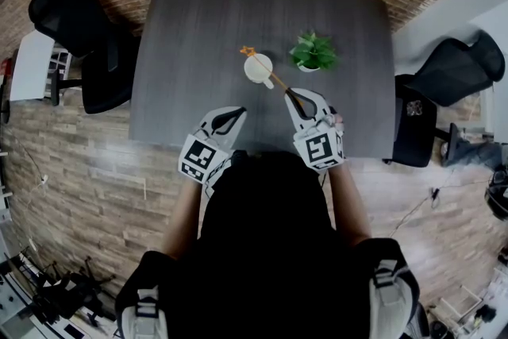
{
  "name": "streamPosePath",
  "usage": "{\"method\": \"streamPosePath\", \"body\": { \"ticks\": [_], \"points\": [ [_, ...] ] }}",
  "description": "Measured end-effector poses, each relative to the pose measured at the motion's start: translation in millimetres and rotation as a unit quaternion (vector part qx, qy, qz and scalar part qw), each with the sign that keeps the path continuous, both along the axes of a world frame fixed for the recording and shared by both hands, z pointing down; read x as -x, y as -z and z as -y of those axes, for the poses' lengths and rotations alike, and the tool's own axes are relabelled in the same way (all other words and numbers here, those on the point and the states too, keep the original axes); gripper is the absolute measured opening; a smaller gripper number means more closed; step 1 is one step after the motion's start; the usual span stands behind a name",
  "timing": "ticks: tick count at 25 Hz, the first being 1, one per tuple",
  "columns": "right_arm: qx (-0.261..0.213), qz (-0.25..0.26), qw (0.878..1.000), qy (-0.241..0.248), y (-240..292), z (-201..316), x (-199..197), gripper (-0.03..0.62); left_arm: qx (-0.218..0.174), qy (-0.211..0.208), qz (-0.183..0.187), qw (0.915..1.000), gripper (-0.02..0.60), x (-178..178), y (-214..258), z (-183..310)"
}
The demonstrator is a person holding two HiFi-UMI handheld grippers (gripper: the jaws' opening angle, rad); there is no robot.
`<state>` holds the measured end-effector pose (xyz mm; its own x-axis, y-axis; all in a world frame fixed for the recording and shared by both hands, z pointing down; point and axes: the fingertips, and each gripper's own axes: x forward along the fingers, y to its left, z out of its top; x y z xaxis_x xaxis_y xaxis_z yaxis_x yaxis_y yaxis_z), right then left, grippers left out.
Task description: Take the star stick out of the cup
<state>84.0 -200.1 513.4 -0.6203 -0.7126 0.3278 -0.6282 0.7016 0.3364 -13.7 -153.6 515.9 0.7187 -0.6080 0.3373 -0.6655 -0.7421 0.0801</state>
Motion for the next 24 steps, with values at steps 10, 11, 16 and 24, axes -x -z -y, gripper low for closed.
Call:
{"method": "streamPosePath", "body": {
  "ticks": [10, 11, 16, 24],
  "points": [
    [-0.003, -0.007, 1.0, 0.021, -3.8, 3.3, -1.8, 0.012, -0.004, 0.003, 0.005, 1.0, 0.002, -9.8, -1.4, 6.6],
    [-0.002, -0.008, 1.0, 0.022, -4.7, 3.8, -2.7, 0.012, -0.002, 0.004, 0.005, 1.0, 0.002, -11.5, -2.2, 6.8],
    [-0.001, -0.008, 1.0, 0.026, -7.8, 7.0, -7.4, 0.012, 0.004, 0.006, 0.008, 0.9999, 0.002, -17.3, -4.3, 8.2],
    [0.002, -0.004, 0.999, 0.035, -9.3, 10.4, -13.7, 0.012, -0.002, 0.002, 0.015, 0.9999, 0.002, -26.6, -3.9, 10.6]
  ]
}}
